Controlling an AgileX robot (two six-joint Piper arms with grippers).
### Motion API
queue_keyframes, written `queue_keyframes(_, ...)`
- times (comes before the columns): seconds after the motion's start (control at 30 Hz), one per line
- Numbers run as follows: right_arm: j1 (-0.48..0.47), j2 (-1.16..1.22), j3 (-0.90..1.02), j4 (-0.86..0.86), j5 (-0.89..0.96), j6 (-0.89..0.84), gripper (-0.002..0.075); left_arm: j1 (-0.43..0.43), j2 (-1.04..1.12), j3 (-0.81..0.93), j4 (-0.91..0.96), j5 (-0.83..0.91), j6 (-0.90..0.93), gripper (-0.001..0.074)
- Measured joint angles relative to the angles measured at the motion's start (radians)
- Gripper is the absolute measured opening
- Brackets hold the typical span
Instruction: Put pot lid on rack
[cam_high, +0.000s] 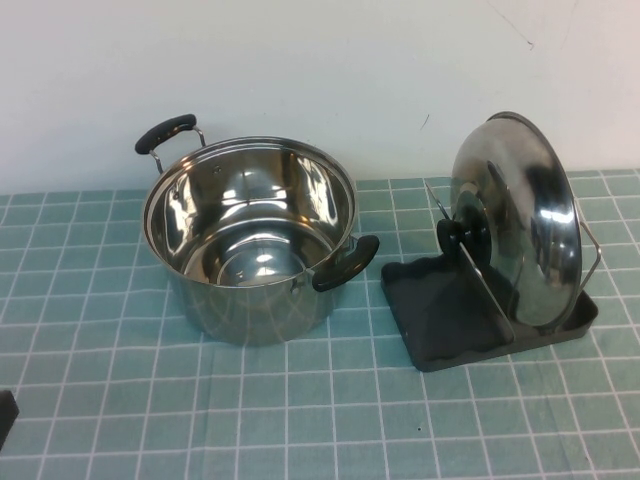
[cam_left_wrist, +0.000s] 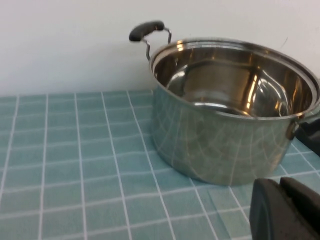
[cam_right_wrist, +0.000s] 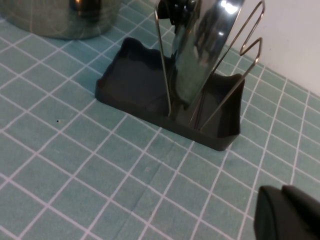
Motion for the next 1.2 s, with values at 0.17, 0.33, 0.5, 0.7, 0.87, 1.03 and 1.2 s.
queue_keyframes(0.17, 0.0, 0.0, 0.0, 0.0, 0.0, 0.0, -0.0001, 0.041, -0.058, 0.012, -0.164, 0.069, 0.075, -0.0002)
queue_keyframes(0.33, 0.0, 0.0, 0.0, 0.0, 0.001, 0.0, -0.0001, 0.165, -0.165, 0.073, -0.434, 0.086, 0.485, -0.0002)
queue_keyframes(0.5, 0.0, 0.0, 0.0, 0.0, 0.002, 0.0, -0.0001, 0.332, -0.241, 0.187, -0.689, -0.031, 0.724, -0.0002)
queue_keyframes(0.7, 0.0, 0.0, 0.0, 0.0, 0.004, 0.0, -0.0001, 0.471, -0.245, 0.268, -0.829, -0.121, 0.797, -0.0002)
queue_keyframes(0.87, 0.0, 0.0, 0.0, 0.0, 0.004, 0.0, -0.0001, 0.488, -0.247, 0.268, -0.849, -0.113, 0.844, -0.0002)
queue_keyframes(1.03, 0.0, 0.0, 0.0, 0.0, 0.004, 0.0, -0.0001, 0.488, -0.247, 0.268, -0.851, -0.113, 0.861, -0.0002)
queue_keyframes(1.2, 0.0, 0.0, 0.0, 0.0, 0.004, -0.002, -0.0001, 0.488, -0.247, 0.268, -0.851, -0.113, 0.885, -0.0002)
